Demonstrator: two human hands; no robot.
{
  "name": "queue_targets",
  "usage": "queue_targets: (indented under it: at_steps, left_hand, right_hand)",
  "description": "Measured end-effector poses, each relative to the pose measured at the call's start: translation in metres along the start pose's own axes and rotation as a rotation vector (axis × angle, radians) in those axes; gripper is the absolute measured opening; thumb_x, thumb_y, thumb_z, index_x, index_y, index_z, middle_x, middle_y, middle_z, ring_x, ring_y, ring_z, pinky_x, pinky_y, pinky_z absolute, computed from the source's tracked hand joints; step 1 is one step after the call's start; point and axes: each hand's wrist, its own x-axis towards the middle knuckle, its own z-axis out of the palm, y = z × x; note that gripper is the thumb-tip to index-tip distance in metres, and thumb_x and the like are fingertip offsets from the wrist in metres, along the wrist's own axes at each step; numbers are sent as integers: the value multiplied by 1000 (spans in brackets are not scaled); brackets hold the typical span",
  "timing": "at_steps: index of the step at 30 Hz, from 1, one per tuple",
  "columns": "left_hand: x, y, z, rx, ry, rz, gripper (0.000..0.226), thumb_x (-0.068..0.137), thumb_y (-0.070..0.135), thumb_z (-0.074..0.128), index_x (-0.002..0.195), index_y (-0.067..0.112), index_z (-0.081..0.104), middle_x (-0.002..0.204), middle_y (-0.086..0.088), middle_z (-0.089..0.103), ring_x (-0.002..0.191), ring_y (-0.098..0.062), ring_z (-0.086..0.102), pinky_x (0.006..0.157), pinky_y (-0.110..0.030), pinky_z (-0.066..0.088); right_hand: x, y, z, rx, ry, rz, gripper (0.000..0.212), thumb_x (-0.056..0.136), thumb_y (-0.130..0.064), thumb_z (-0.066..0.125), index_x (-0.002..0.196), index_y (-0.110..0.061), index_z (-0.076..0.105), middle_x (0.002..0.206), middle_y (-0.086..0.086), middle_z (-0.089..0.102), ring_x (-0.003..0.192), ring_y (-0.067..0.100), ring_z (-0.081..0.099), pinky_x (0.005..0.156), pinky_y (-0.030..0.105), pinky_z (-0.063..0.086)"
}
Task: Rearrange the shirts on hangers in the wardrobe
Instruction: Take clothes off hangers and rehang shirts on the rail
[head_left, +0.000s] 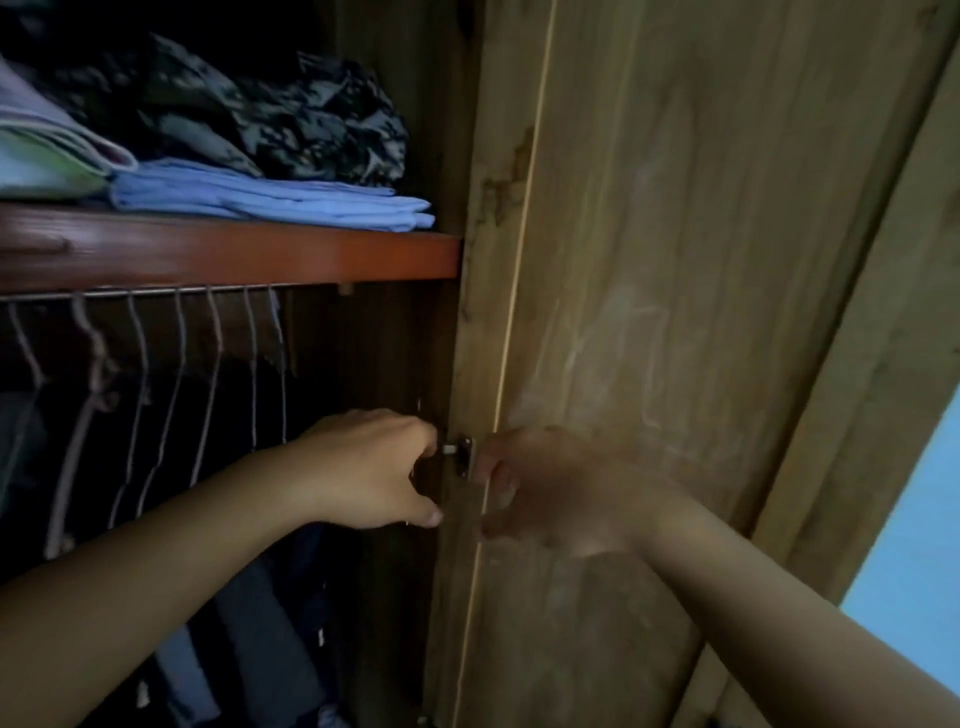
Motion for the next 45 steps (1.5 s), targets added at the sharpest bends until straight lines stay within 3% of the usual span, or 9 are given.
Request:
queue_targets:
  at_steps: [2, 4, 10, 16, 20, 25, 33, 41, 45]
  left_hand:
    - [-2, -31, 1, -1, -37, -69, 78, 83, 55, 69, 147, 26, 37, 123, 10, 50, 104, -8, 51, 77, -22, 46]
    - [-2, -62, 1, -22, -52, -127, 77, 84, 55, 68, 147, 23, 37, 133, 4, 49, 106, -9, 51, 81, -24, 47]
    - [9, -137, 8, -7, 133, -245, 33, 96, 36, 56, 121, 14, 56, 100, 2, 59, 87, -13, 59, 72, -32, 52]
    - [21, -189, 13, -72, 212, -365, 34, 95, 26, 57, 121, 3, 60, 123, -14, 61, 111, -28, 59, 95, -42, 50]
    - [27, -200, 20, -118, 298, -392, 32, 93, 28, 61, 113, 4, 64, 115, -15, 66, 104, -28, 63, 90, -43, 53]
    - [31, -203, 22, -101, 383, -376, 28, 91, 30, 63, 112, 13, 66, 108, -9, 69, 96, -23, 65, 83, -41, 56]
    - [32, -208, 19, -168, 453, -388, 35, 90, 31, 66, 122, 16, 64, 116, -8, 66, 108, -23, 62, 91, -33, 51]
    - [31, -207, 24, -251, 516, -372, 33, 90, 30, 68, 120, 14, 66, 116, -4, 65, 102, -17, 62, 77, -20, 38]
    - [30, -206, 20, -263, 529, -351, 35, 90, 28, 68, 121, 13, 65, 114, -4, 66, 99, -16, 62, 78, -20, 40]
  right_hand:
    - [23, -16, 4, 50, -31, -5, 42, 85, -42, 74, 122, -29, 60, 112, -8, 62, 107, 14, 59, 97, 33, 49]
    - [48, -31, 13, 132, -55, -10, 39, 86, -42, 72, 121, -27, 60, 108, -6, 64, 100, 13, 62, 92, 35, 54]
    - [132, -65, 50, 287, -3, -35, 14, 88, -43, 70, 92, -35, 59, 97, -6, 66, 89, 12, 63, 74, 28, 55]
    - [220, -90, 70, 333, 91, -61, 18, 89, -42, 65, 90, -25, 70, 88, -4, 67, 80, 11, 62, 64, 25, 47]
    - [267, -103, 81, 376, 151, -31, 27, 91, -43, 63, 97, -18, 72, 94, 5, 68, 86, 21, 65, 68, 26, 46]
    - [303, -118, 85, 560, 145, 78, 15, 88, -14, 69, 76, -7, 66, 78, 14, 72, 52, 15, 70, 48, 29, 58]
    - [319, -125, 81, 599, 279, 122, 34, 84, -11, 72, 113, 5, 64, 117, 23, 66, 105, 34, 68, 90, 40, 57]
    - [310, -116, 59, 735, 521, 170, 32, 92, -21, 59, 111, 5, 63, 121, 24, 63, 109, 40, 62, 90, 37, 54]
    - [307, -108, 45, 684, 535, 149, 26, 90, -15, 60, 107, 4, 66, 116, 22, 65, 104, 37, 64, 76, 25, 47]
